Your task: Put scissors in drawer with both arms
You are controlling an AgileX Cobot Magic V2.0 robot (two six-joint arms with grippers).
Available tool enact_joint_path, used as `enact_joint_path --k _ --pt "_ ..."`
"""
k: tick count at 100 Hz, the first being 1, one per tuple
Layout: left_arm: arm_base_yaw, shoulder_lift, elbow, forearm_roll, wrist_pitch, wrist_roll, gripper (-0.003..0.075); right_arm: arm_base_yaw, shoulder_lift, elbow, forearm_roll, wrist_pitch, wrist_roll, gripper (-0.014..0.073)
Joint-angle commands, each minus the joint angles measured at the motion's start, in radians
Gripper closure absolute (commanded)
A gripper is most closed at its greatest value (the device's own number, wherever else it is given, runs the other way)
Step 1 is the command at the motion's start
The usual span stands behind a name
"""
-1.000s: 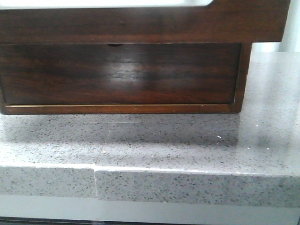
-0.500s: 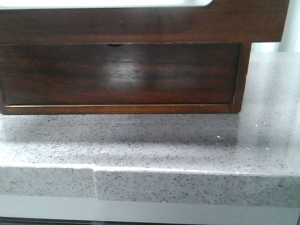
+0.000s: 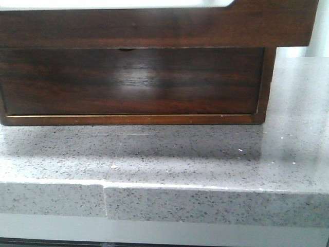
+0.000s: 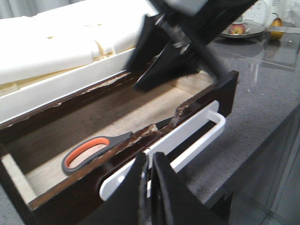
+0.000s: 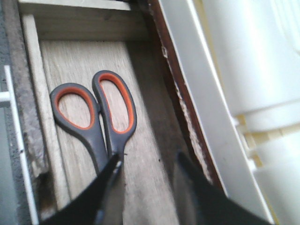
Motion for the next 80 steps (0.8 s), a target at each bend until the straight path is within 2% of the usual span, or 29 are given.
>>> enact_joint_path --k 1,14,26,47,56,68,80 --pt "-0.004 -0.013 -0.031 0.066 -0.104 -0.099 0.0740 0.002 -0.110 -0.007 0.035 0.009 0.035 0.0662" --pt "-0.004 -0.079 -0.002 0.206 -0.130 -0.236 0.0740 0.002 -0.275 0.110 0.073 0.013 0.057 0.0631" --pt "-0.004 -0.157 0.060 0.283 -0.130 -0.318 0.0740 0.002 -0.484 0.294 0.073 -0.067 0.115 0.0631" --pt "-0.004 -0.256 0.198 0.303 -0.130 -0.320 0.0740 0.000 -0.914 0.662 0.046 -0.233 0.145 0.0632" --pt "-0.004 -0.262 0.237 0.297 -0.128 -0.320 0.0740 0.000 -1.077 0.786 -0.002 -0.268 0.227 0.0632" --pt "-0.004 -0.262 0.271 0.279 -0.128 -0.320 0.0740 0.000 -1.230 0.870 -0.100 -0.274 0.351 0.0632" --pt "-0.004 -0.262 0.293 0.274 -0.126 -0.320 0.0740 0.000 -1.289 0.879 -0.151 -0.293 0.356 0.0632"
